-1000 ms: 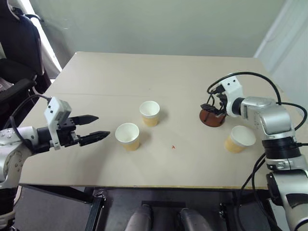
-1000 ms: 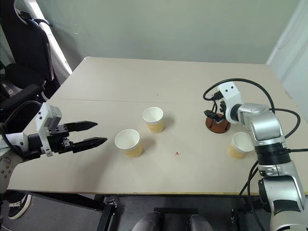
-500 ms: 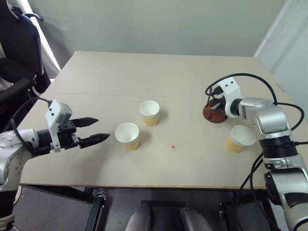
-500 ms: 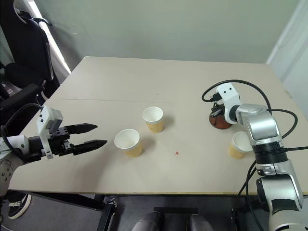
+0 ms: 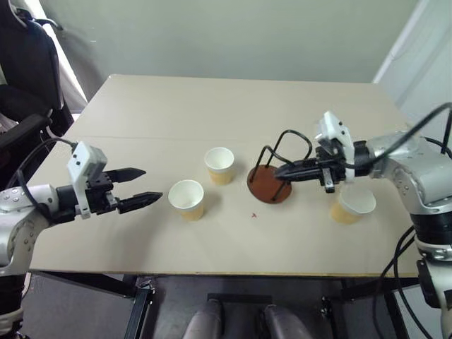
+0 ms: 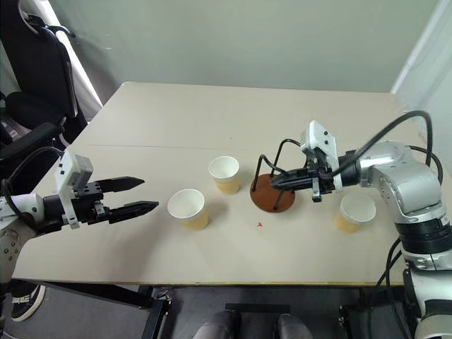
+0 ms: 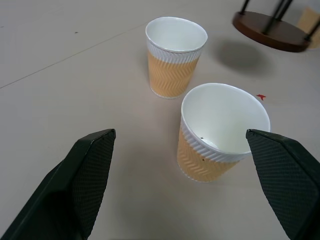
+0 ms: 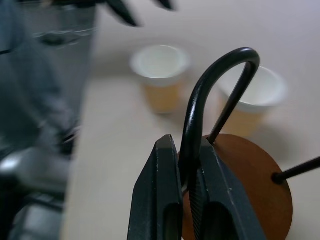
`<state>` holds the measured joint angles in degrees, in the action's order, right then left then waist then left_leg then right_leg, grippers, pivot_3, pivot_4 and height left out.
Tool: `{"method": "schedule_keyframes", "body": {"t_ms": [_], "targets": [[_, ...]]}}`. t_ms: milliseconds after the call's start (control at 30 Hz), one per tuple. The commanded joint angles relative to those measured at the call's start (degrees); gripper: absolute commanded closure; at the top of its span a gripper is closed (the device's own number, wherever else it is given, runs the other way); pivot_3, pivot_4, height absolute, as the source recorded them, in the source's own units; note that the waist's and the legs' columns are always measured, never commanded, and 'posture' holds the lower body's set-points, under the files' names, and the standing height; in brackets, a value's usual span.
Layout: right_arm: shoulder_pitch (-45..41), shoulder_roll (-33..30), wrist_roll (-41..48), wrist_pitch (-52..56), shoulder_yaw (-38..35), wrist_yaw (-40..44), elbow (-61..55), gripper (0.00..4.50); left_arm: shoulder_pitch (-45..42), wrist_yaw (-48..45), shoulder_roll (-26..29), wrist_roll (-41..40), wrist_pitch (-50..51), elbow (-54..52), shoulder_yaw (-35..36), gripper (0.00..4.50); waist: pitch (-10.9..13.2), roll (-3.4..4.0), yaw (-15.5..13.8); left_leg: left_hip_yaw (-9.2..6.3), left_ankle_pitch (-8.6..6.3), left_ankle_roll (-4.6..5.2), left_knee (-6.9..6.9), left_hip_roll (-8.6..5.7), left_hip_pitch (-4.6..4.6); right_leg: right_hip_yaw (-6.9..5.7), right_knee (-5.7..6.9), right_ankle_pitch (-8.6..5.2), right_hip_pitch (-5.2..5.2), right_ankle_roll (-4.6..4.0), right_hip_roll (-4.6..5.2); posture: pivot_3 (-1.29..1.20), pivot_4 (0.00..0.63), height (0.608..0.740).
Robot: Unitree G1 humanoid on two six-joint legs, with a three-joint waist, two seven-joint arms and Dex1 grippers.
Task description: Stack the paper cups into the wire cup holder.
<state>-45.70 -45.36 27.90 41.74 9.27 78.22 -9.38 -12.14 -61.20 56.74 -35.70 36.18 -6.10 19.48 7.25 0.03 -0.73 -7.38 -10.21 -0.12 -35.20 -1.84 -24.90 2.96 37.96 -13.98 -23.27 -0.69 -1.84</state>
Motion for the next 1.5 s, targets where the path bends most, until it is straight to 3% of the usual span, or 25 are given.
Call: {"method": "schedule_keyframes", "body": {"t_ms": [33, 367, 933, 1067, 1367, 1500], "targets": [[-1.9, 0.3, -0.5, -5.4, 3.2, 5.8, -0.3, 4.48, -0.6, -0.2, 0.5, 0.1, -0.8, -0.9, 0.9, 0.00, 0.0, -0.03, 0.1, 0.00, 0.01, 0.02, 0.00, 0.00, 0.01, 0.00, 0.02, 0.00, 0.01, 0.00, 0.00, 0.00, 0.150, 0.740], [-4.7, 4.0, -8.4, -19.2, 13.0, 14.1, 7.4, 4.48, 3.4, 1.5, 0.1, -1.4, 0.7, -4.8, 3.7, 0.00, 0.0, -0.04, 0.3, -0.01, -0.03, 0.13, -0.06, 0.02, -0.03, -0.01, 0.02, 0.01, -0.01, -0.02, 0.00, 0.00, 0.150, 0.740], [-7.4, 5.9, -13.7, -31.5, 19.9, 14.3, 15.0, 4.48, 7.4, 3.4, 0.3, -2.8, 3.0, -8.8, 7.4, 0.00, 0.0, -0.08, 0.2, 0.00, -0.07, 0.02, -0.07, 0.08, 0.02, -0.07, 0.06, 0.11, -0.01, -0.24, -0.01, 0.00, 0.150, 0.740], [-7.7, 4.6, -13.3, -31.6, 21.6, 14.3, 14.7, 3.35, 8.0, 3.5, 0.4, -3.1, 3.4, -9.7, 8.1, 0.00, 0.0, -0.07, 0.2, 0.00, -0.09, -0.01, -0.07, 0.09, 0.02, -0.08, 0.06, 0.12, -0.01, -0.27, -0.01, 0.00, 0.150, 0.740], [-9.8, 4.0, -12.6, -32.8, 20.1, 14.3, 16.1, 0.09, 7.7, 3.0, 1.3, -3.3, 2.9, -9.0, 8.0, 0.00, 0.0, -0.08, 0.2, 0.00, -0.10, -0.05, -0.06, 0.10, 0.04, -0.08, 0.07, 0.12, -0.02, -0.34, -0.01, 0.00, 0.150, 0.740], [-13.2, 1.4, -9.6, -30.8, 14.9, 14.3, 14.9, 0.02, 4.8, 1.1, 2.8, -3.1, 2.2, -6.7, 7.1, 0.00, 0.0, -0.07, 0.0, 0.00, -0.11, -0.05, -0.06, 0.10, 0.02, -0.09, 0.07, 0.12, -0.04, -0.36, -0.01, 0.00, 0.150, 0.740]]}}
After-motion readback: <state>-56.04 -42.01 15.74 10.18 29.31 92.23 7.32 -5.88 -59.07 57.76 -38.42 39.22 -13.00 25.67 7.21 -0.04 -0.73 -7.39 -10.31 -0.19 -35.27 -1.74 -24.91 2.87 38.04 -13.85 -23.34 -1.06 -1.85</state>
